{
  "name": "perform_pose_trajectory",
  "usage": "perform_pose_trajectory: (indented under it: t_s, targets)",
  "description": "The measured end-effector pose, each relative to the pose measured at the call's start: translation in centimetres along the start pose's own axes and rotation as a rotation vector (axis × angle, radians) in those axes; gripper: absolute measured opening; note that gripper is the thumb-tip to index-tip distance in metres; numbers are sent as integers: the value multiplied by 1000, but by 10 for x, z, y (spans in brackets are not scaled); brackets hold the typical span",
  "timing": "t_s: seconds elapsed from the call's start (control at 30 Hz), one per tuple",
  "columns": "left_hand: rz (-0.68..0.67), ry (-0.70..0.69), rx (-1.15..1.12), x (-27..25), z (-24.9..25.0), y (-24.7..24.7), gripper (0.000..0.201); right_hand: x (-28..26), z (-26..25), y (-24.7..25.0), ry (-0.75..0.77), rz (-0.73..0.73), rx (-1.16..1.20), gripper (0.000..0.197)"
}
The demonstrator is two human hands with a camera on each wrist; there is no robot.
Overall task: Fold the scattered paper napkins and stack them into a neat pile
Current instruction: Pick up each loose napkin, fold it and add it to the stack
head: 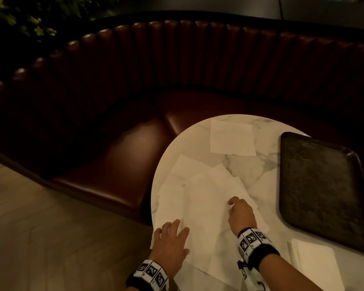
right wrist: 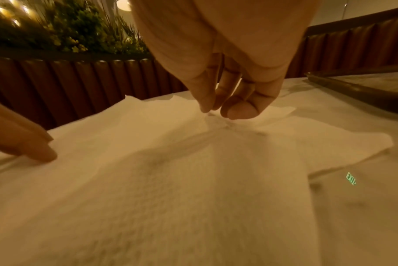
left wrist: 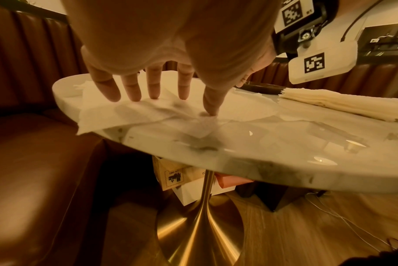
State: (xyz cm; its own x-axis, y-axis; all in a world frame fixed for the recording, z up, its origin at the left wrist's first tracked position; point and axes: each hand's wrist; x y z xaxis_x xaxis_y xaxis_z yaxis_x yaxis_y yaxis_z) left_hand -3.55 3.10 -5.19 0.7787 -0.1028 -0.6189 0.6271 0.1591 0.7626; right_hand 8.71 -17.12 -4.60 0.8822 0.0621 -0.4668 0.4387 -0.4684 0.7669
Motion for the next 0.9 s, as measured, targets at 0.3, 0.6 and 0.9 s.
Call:
perform_pose_trajectory:
  t_s: [0.3,0.6,0.9]
  targets:
    - [-88,15,30,7,3,13,60,5,1,2,4,-65,-13,28]
    - [-12,11,57,6,4,15,52,1,6,-2,62,21,-22,16]
    - [28,1,81,5,8,18,49,3,9,9,-18,3,37,14]
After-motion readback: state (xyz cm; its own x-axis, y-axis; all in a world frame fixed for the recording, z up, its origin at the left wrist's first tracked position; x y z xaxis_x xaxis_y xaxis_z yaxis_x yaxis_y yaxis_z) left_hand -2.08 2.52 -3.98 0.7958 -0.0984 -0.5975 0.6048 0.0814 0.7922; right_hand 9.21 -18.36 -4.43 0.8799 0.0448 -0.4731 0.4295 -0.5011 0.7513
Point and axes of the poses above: each hand's wrist, its own x-axis towards the middle knuckle, its own y-axis out of the back of the hand, z = x × y, and after that the axes turned 10 degrees about -z, right-handed
